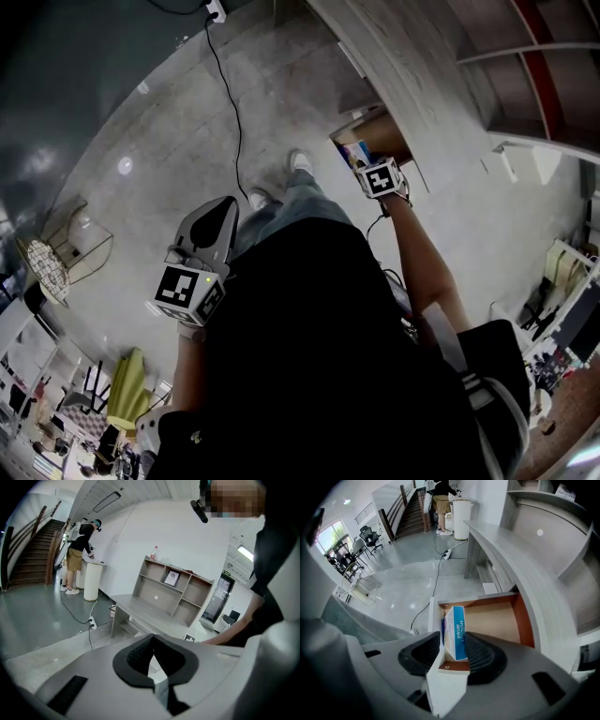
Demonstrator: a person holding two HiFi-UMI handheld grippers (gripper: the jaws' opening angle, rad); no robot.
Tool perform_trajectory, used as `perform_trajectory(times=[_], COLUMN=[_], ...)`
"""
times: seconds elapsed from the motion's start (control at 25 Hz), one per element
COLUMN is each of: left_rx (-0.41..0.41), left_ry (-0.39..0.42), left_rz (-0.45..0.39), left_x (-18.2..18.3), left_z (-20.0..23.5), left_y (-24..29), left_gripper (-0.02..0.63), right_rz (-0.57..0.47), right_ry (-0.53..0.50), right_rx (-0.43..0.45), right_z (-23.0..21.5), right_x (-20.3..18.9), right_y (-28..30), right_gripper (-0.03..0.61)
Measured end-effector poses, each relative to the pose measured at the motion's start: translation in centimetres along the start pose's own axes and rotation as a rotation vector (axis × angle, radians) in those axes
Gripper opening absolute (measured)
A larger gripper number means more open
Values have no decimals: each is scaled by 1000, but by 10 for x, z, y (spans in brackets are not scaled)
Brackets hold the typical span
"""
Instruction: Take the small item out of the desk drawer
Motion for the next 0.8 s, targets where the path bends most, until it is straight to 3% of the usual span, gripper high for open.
perform_trajectory(times=[0.28, 0.52, 0.8], left_rx=[-4, -13, -14], left_ry=[-4, 2, -1], left_rz=[-7, -10, -8], left_x=[2, 4, 6], left_z=[3, 3, 4], left_y=[2, 4, 2], left_gripper=[9, 9, 9], right_rz=[14, 18, -2], right_ry=[6, -20, -35], right_rx=[67, 8, 1], right_z=[9, 10, 19], right_x=[0, -1, -1], right_y=[-1, -4, -7], right_gripper=[130, 66, 67])
Point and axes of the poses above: the fingertips, and each gripper's own axes: y forward along the fingers, z to its left, x out of its top, the point moved 4 cm from there along -y, backward along the fingers, and after that the axes turned 6 degrees about z, right-handed, at the moved point
